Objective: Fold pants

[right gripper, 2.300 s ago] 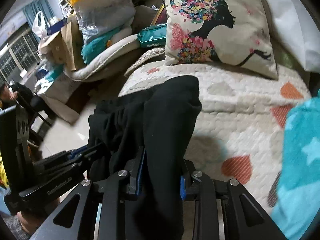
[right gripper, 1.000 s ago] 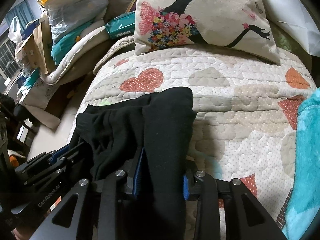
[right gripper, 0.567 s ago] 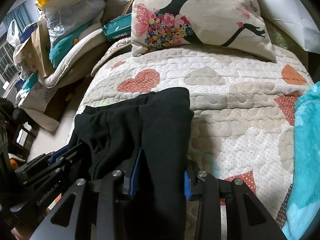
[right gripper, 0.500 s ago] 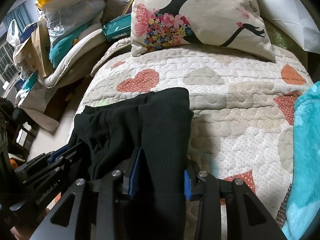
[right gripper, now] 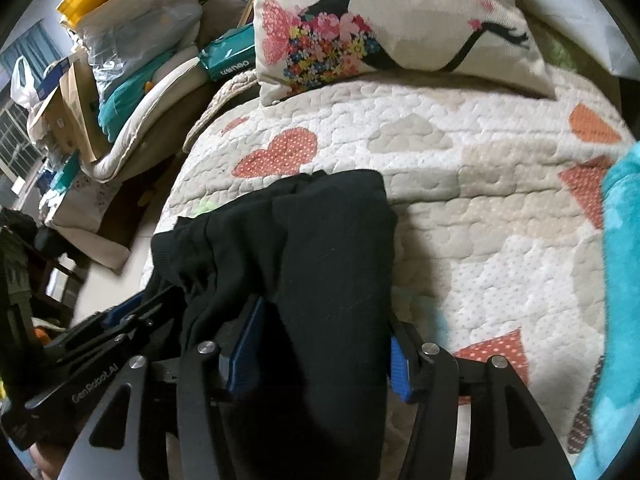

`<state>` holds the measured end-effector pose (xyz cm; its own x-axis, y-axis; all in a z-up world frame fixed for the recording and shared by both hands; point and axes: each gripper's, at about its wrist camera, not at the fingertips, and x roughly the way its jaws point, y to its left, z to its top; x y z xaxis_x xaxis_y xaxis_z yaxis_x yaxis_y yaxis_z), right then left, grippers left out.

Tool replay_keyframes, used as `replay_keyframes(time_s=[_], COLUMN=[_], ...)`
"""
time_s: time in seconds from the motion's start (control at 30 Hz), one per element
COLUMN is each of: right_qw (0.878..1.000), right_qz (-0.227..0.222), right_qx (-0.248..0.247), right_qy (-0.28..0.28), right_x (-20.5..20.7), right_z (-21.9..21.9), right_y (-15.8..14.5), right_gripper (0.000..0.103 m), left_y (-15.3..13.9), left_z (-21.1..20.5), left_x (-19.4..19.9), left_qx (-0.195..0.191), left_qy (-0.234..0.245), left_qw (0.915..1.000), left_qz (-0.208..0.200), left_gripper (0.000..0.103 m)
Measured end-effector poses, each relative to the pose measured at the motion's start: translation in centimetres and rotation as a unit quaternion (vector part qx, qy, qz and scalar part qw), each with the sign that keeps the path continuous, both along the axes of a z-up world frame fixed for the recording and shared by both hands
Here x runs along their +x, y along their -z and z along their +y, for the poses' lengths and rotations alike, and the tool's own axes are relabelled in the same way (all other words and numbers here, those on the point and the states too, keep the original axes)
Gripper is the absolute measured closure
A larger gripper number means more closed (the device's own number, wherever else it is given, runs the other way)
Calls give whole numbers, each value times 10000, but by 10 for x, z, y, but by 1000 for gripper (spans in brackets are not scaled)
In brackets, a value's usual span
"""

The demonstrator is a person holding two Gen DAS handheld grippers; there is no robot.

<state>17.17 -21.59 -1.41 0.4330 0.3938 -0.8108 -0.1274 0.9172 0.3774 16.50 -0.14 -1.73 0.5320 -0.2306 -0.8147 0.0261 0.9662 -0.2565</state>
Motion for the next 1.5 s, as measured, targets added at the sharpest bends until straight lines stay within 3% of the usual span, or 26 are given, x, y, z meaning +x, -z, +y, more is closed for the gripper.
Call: replay_keyframes(time_s=[0.13, 0.23, 0.43, 0.7, 0.8, 0.83, 0.87, 0.9, 1.1, 1.3, 1.37, 1.4, 1.5], right_qw=[9999, 9999, 9993, 9991, 9986, 9984, 9977, 9972, 9972, 9994, 9998, 9996, 9990], right_qz=[-48, -121, -373, -398, -420, -417, -413, -417, -255, -171, -180, -242, -349], right_qx=[93, 86, 27, -108, -297, -362, -469, -502, -115, 81, -21, -147, -261], right_qy=[-28, -16, -14, 28, 77, 142, 269, 358, 690, 272, 108, 58, 24], right_x=[1, 3, 8, 15, 16, 17, 16, 16, 9, 3, 2, 1, 1], right_z=[2, 2, 7, 8, 9, 7, 4, 1, -22, -5, 5, 9, 11], right_y=[-8, -13, -24, -19, -16, -15, -14, -14, -14, -12, -10, -11, -14], right_gripper=[72, 76, 78, 78, 67, 54, 48, 40, 39, 41, 50, 58, 73], left_y=[-6, -11, -19, -7, -1, 0, 0, 1, -3, 1, 3, 2, -2], left_z=[9, 12, 15, 15, 20, 23, 26, 32, 48, 24, 11, 6, 9], left_x=[4, 7, 16, 29, 33, 34, 34, 34, 28, 23, 22, 21, 22], left_qx=[-464, -597, -602, -416, -382, -412, -450, -521, -930, -1135, -843, -636, -784], left_qy=[-45, -92, -166, -273, -369, -405, -463, -560, -781, -92, 62, 84, 50], left_qw=[9989, 9982, 9979, 9987, 9986, 9983, 9979, 9970, 9924, 9931, 9962, 9979, 9969], left_qz=[53, 8, -178, -133, -45, -1, 45, 84, 175, 272, 201, 98, 60], left_gripper=[83, 84, 85, 85, 82, 74, 64, 61, 55, 49, 72, 74, 81])
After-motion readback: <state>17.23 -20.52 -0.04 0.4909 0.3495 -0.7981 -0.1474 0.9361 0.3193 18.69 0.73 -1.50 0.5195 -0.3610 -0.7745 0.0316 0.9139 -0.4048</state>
